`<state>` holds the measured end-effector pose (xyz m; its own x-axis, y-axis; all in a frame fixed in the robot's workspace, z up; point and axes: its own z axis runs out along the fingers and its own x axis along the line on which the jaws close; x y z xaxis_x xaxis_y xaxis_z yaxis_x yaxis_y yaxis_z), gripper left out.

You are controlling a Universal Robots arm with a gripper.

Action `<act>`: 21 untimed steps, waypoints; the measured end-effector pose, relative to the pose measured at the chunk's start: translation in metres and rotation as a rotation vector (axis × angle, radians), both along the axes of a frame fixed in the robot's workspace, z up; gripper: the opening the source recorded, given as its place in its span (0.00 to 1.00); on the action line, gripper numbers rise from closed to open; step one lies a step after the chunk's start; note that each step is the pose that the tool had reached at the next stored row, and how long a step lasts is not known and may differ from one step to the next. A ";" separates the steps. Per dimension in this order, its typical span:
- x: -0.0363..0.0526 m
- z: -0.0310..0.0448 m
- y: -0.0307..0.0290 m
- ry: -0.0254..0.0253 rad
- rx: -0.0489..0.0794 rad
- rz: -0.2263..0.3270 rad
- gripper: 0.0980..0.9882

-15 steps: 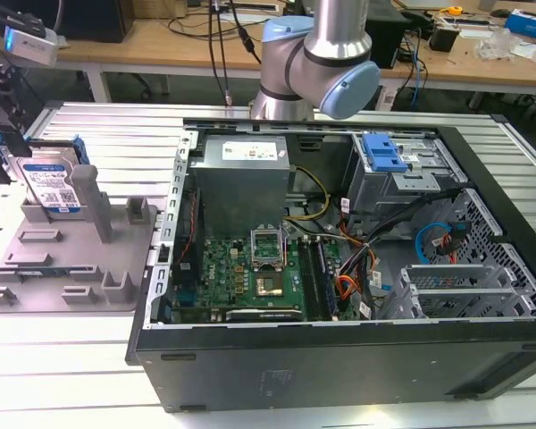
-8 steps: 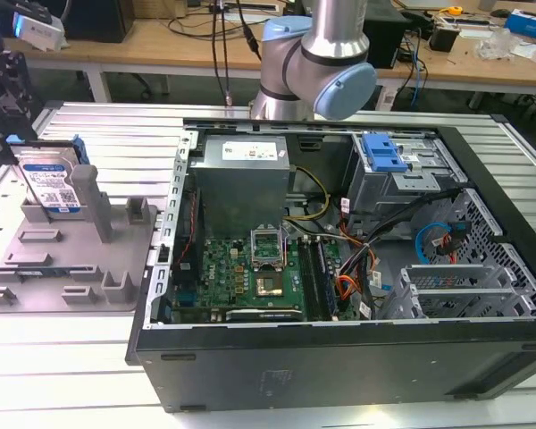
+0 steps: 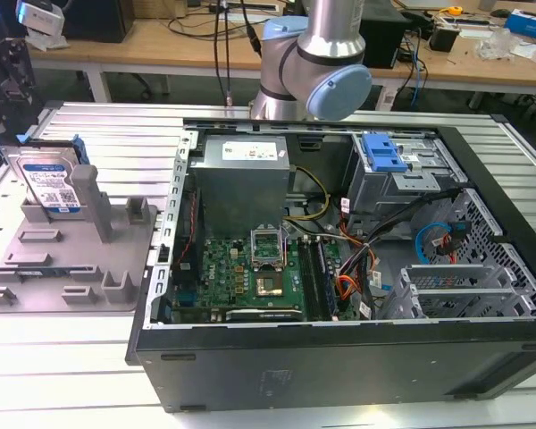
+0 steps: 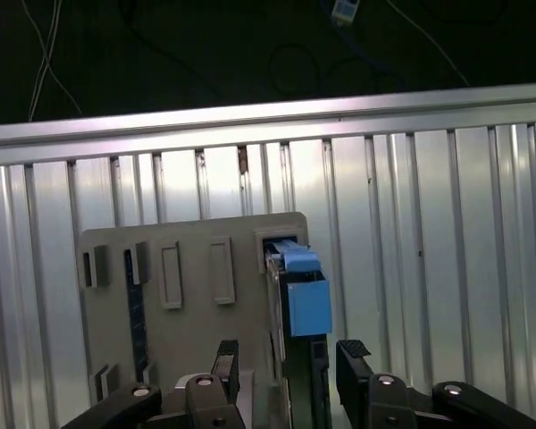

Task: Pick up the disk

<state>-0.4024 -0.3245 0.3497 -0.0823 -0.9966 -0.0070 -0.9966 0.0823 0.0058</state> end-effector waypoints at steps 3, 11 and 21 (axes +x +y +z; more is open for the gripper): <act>-0.0074 -0.0005 0.0014 -0.0001 0.000 0.002 0.52; -0.0170 -0.0007 0.0029 0.0000 -0.001 0.008 0.52; -0.0121 -0.0033 0.0074 0.0002 -0.001 0.010 0.52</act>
